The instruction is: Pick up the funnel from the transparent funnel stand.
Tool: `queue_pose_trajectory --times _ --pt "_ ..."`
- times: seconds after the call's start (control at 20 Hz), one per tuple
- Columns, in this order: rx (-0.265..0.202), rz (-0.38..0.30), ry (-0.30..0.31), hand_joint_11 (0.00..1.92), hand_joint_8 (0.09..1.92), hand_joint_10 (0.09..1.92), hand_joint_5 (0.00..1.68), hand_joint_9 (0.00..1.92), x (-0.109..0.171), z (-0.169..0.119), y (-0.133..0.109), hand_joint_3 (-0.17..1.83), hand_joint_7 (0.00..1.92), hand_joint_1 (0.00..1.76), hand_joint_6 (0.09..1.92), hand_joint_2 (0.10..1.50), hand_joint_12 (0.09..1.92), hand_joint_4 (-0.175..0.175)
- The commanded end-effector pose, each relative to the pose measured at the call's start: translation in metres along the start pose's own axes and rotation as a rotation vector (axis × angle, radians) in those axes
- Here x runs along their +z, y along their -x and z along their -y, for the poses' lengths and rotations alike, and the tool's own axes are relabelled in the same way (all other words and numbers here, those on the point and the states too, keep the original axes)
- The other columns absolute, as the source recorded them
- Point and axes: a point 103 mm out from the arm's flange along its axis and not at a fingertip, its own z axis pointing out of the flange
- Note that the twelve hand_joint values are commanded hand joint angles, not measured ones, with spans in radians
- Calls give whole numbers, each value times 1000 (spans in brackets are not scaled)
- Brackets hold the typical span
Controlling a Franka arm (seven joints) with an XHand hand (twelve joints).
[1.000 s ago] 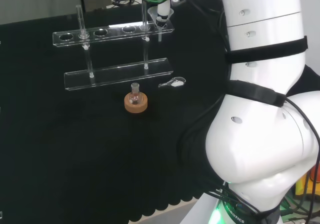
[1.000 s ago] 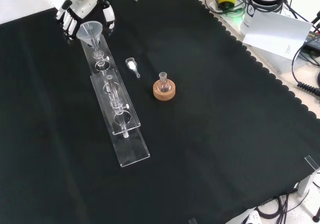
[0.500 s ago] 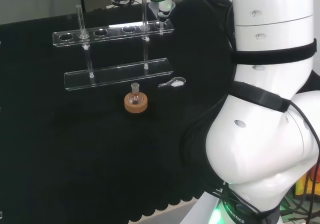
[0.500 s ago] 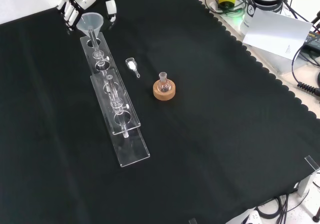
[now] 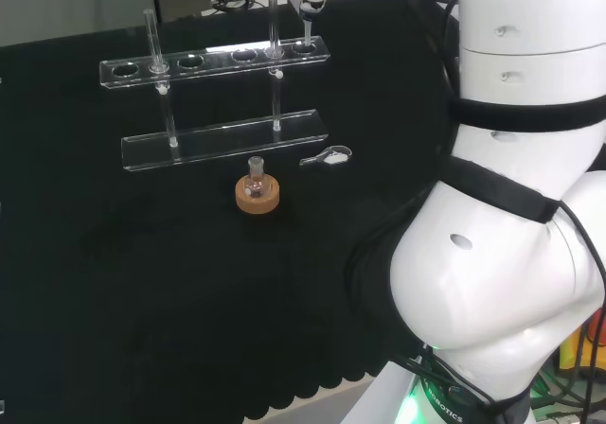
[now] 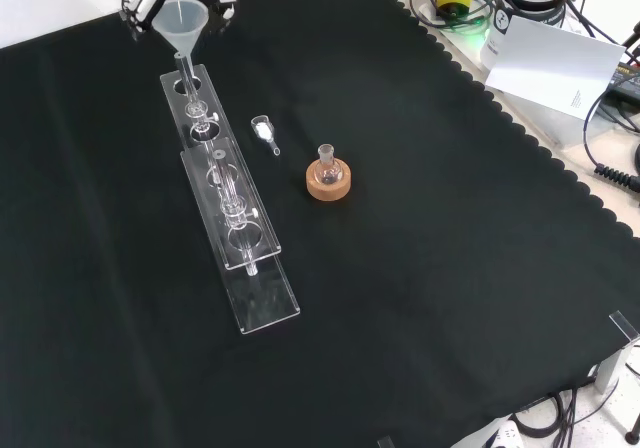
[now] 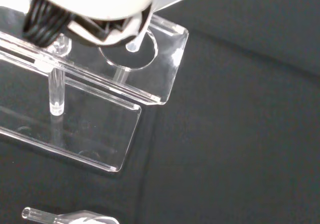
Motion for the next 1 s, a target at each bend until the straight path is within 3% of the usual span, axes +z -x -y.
queue_pose_trajectory --times 0.05,0.6,0.7,1.0 --pt "26 28 11 291 726 575 590 639 -18 36 -1 777 415 1046 1153 609 1342 -2" --pt "29 31 38 293 729 572 583 642 -27 80 -13 784 415 1044 1152 610 1340 -3" --pt "33 37 56 293 729 571 582 643 -27 103 -21 785 415 1043 1152 611 1339 -3" --pt "6 9 36 294 730 570 583 644 -19 128 -38 791 414 1040 1153 612 1339 -3"
